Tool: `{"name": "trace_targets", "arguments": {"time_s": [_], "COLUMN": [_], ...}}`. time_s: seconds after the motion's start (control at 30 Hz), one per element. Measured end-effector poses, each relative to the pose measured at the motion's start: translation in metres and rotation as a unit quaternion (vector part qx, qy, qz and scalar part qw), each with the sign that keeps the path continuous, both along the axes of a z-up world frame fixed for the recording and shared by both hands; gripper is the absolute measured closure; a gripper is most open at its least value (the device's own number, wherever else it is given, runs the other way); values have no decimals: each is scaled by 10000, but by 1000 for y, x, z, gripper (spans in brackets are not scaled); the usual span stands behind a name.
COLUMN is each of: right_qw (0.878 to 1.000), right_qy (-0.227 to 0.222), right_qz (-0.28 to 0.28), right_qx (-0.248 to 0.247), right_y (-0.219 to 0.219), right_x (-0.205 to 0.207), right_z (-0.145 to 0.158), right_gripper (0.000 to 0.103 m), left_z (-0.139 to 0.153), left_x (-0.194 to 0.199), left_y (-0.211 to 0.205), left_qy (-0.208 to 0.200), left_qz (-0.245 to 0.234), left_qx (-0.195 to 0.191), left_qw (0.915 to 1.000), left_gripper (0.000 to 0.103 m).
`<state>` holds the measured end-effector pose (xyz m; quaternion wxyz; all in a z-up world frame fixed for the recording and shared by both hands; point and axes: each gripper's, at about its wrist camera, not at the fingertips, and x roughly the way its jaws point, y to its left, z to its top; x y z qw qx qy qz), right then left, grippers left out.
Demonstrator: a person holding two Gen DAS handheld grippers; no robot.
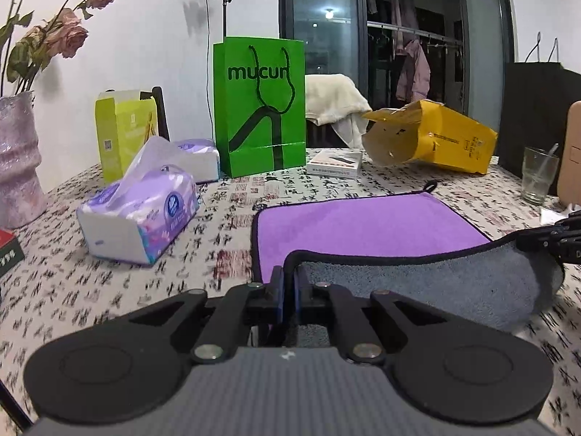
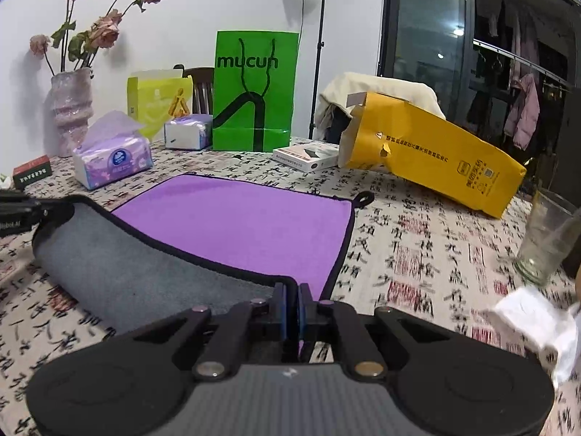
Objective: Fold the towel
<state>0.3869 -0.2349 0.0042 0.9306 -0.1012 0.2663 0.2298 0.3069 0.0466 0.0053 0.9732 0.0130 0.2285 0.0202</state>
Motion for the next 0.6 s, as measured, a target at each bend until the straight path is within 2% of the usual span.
{"name": "trace_targets", "arguments": {"time_s": [0.2, 0.4, 0.6], "right_qw": [9998, 9995, 9984], "right_qy": [126, 184, 386], "right_qz": [13, 2, -112], "right_qx": [180, 238, 403], "right_y": [2, 7, 11], "right_x": [39, 84, 133], "right_z": [5, 9, 5], "right_gripper": [97, 97, 97], "left_z": [10, 21, 18], "left_x": [37, 85, 139], "left_y": [7, 21, 33], "left_qy": [155, 345, 649], "left_qz": [-57, -121, -21], "left_qx": [35, -169, -288], "left_qw": [9999, 9992, 9975], "left_gripper": [97, 97, 97]}}
